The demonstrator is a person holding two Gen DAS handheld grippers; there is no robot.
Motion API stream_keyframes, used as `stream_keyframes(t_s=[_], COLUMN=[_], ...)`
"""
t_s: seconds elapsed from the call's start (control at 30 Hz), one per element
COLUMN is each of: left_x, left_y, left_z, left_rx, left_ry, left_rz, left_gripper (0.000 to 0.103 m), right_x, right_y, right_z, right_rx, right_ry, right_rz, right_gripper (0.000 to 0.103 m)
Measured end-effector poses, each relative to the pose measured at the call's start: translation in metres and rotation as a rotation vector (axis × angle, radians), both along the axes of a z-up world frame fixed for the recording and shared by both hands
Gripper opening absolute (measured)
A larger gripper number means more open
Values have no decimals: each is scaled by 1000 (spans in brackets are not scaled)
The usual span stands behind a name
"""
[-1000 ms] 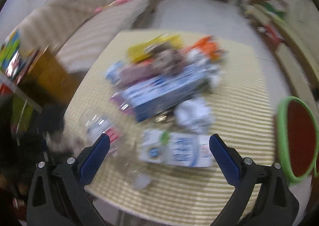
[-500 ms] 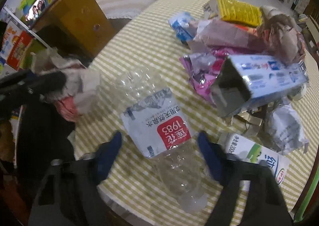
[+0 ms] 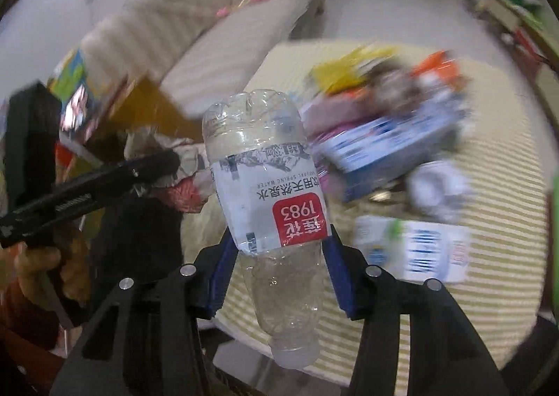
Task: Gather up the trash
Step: 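Carry paper and bottle to the red bucket and open both tools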
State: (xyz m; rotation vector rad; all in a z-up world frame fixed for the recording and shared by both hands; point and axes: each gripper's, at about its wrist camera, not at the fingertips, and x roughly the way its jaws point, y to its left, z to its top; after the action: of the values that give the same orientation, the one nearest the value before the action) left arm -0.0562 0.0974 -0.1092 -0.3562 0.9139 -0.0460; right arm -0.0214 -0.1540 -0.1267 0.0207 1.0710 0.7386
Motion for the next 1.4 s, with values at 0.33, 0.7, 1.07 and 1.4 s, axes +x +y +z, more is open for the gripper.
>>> stream_keyframes(t_s=[0.33,0.7,1.07,1.4], left_x=[91,181,210,195], left_y=[-143,-323,-396,-387], left_z=[37,-2,-47,-29], left_rx=[-85,-118,-58,-44], left_ry=[-158,-64,36,0], left_rz=[-332,-591,-671,-655], left_gripper=[39,39,57,65], right_x=[40,87,70,61], right_y=[-166,-343,-380,-376], right_z=[27,-14,-44,-30], right_rx=[71,73,81,66], right_ry=[-119,-2,108,77], right_rz=[-516,-937,-1054,-1087], right_gripper=[48,48,52,67])
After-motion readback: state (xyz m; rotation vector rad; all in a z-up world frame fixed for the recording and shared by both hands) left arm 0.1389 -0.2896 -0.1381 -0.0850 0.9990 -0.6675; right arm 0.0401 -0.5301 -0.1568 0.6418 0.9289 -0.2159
